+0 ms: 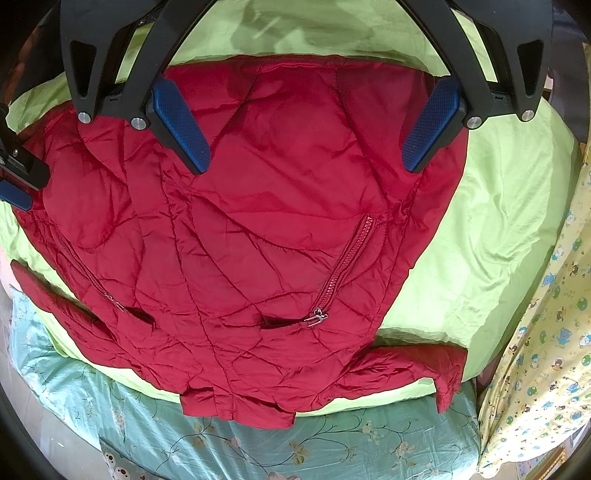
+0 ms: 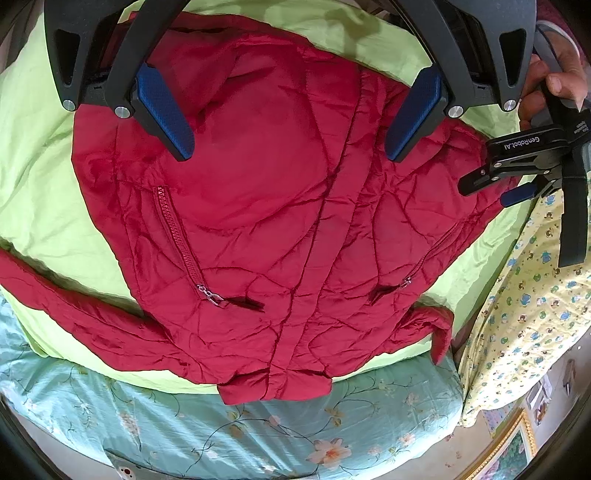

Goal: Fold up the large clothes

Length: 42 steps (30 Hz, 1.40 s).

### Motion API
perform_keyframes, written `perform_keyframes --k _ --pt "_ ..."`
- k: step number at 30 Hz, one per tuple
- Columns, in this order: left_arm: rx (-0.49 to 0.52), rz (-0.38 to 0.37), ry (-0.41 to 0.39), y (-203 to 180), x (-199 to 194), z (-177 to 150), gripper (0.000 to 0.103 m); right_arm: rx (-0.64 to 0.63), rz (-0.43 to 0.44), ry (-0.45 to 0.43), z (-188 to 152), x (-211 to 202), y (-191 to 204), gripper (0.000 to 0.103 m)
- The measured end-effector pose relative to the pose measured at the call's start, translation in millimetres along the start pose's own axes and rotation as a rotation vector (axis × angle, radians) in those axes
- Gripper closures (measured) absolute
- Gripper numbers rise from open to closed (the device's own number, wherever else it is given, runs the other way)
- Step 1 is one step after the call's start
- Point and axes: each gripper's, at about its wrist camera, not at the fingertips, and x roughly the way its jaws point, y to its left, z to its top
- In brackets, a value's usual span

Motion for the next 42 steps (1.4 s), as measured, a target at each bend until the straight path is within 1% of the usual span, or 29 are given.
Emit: perform_keyframes --k 6,9,25,33,37,39,41,42 --pt "0.000 0.001 0.001 0.0 0.0 0.1 0.000 0.004 0.005 0.004 0.7 -2.6 0.0 0.000" --pt "-0.001 -0.003 0.000 0.1 -0.1 -0.2 0.000 0.001 0.005 -0.014 0.5 -3.1 0.3 0.000" --pt "0.003 0.002 0.003 1.0 -1.0 1.2 0.000 0.007 0.013 -0.012 0.8 -3.2 0.7 0.000" --pt "0.006 0.006 -0.004 0.2 -1.2 2.3 0.000 0.012 0.017 -0.005 3.2 -5.4 1.4 0.000" --pt "-0.001 -0.007 -0.017 -0.5 -2.1 5.3 0.000 -0.001 0.002 -0.009 4.1 -4.5 1.8 0.000" --pt "0.001 -0.008 -0.009 -0.9 -1.6 6.6 0.000 -0.007 -0.005 -0.011 4.5 -3.4 2.2 0.000" --pt "0.008 -0.004 0.029 -1.0 0.3 7.2 0.000 -0.006 -0.006 -0.013 4.2 -3.6 1.9 0.000" --pt "0.008 -0.005 0.035 -1.1 1.0 7.9 0.000 -0.004 -0.005 -0.016 4.2 -3.6 1.8 0.000"
